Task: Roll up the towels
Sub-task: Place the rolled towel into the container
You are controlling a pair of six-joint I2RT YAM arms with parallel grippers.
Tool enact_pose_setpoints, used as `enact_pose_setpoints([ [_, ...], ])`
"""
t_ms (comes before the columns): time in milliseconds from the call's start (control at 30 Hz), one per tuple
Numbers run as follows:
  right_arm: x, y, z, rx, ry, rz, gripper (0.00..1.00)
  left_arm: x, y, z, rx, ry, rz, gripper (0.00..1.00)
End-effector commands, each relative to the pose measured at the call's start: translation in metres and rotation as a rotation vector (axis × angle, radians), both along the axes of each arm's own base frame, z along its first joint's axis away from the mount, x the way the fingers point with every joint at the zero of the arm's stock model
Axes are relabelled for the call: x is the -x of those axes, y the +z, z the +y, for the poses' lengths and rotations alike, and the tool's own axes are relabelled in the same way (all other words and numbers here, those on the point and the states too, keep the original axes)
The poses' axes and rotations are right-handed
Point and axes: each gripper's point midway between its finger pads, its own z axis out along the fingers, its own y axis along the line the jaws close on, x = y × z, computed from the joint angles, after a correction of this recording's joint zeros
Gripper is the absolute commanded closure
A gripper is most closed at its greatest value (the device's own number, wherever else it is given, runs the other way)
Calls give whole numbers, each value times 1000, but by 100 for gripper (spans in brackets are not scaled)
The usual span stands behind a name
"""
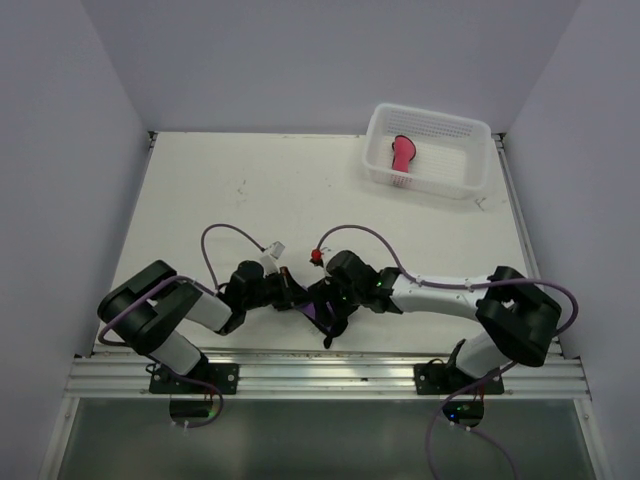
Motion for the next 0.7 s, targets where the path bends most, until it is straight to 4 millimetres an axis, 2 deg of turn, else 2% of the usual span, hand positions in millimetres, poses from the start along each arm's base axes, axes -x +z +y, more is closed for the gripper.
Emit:
enact_pose_setpoints([
  [0, -6, 12, 13, -56, 55, 35, 29, 17, -43, 29, -173, 37, 91, 100],
  [133, -9, 1, 12, -39, 64, 60, 30, 18, -44, 30, -174, 37, 92, 100],
  [233, -2, -8, 12, -38, 86, 97, 33, 17, -43, 29, -168, 38, 90, 100],
  [500, 14, -24, 4, -49, 88, 148, 50, 18, -42, 30, -169, 41, 87, 100],
  [667, 25, -45, -6, 25, 92, 154, 57, 17, -41, 30, -165, 47, 86, 100],
])
